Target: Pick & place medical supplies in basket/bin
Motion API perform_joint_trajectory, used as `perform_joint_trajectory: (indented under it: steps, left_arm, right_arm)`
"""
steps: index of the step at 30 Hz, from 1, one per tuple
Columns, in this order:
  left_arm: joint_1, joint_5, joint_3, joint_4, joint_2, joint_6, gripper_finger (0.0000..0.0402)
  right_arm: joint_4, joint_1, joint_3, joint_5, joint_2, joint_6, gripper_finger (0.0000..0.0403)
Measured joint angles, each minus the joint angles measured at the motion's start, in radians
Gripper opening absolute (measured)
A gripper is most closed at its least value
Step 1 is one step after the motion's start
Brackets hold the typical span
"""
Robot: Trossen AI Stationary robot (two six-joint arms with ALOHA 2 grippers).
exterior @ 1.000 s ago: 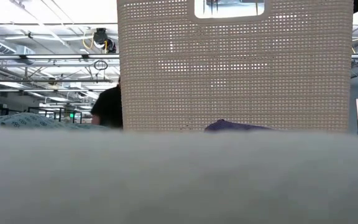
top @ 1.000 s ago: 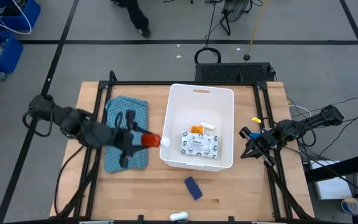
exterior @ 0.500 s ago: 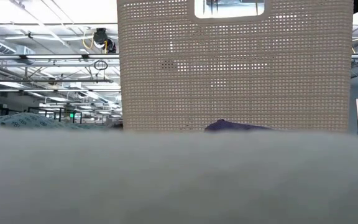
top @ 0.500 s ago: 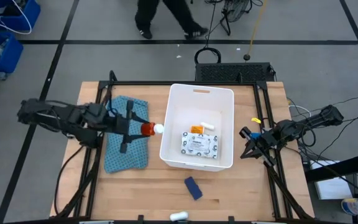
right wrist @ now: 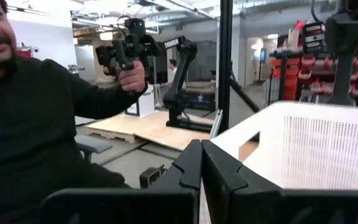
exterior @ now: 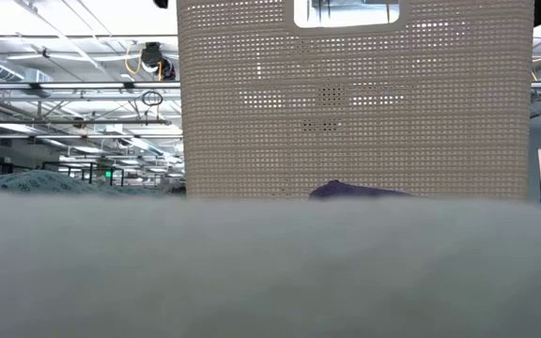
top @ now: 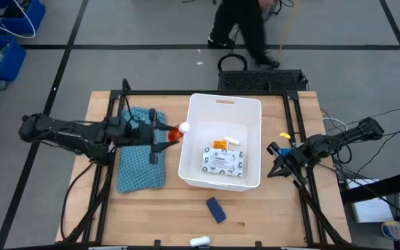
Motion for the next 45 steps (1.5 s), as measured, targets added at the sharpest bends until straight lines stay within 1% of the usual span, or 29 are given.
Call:
perform_joint_trajectory:
  steps: [4,7,10,12,17,21,24,33,38,45]
  left_arm:
    - [0.073,0.055,0.153,-0.076,0.092,-0.017,0.0198]
    - [0.132,0.143,0.304,-0.171,0.192,-0.028,0.0198]
    - [0.181,0.256,0.473,-0.278,0.318,-0.035,0.0198]
    - [0.209,0.316,0.587,-0.378,0.412,-0.033,0.0198]
    - [0.266,0.373,0.857,-0.576,0.640,-0.054,0.0198]
    - [0.283,0.456,0.993,-0.667,0.786,-0.018,0.0198]
    - [0.282,0.481,1.033,-0.702,0.870,0.008,0.0198]
    - [0.256,0.476,1.038,-0.720,1.061,-0.034,0.0198]
    - [0.237,0.462,1.038,-0.722,1.143,-0.030,0.0198]
    - [0.242,0.455,1.038,-0.719,1.225,-0.028,0.0198]
  right_arm:
    - [0.033,0.000,0.000,0.000,0.000,-0.043,0.0000]
    - [0.051,0.000,0.000,0.000,0.000,-0.064,0.0000]
    - [0.057,0.000,0.000,0.000,0.000,-0.064,0.0000]
    - [0.060,0.000,0.000,0.000,0.000,-0.068,0.0000]
    - [0.064,0.000,0.000,0.000,0.000,-0.096,0.0000]
    - [0.069,0.000,0.000,0.000,0.000,-0.109,0.0000]
    - [0.072,0.000,0.000,0.000,0.000,-0.116,0.0000]
    - [0.072,0.000,0.000,0.000,0.000,-0.116,0.0000]
    - [0.072,0.000,0.000,-0.002,0.000,-0.116,0.0000]
    - [0.071,0.000,0.000,-0.002,0.000,-0.116,0.0000]
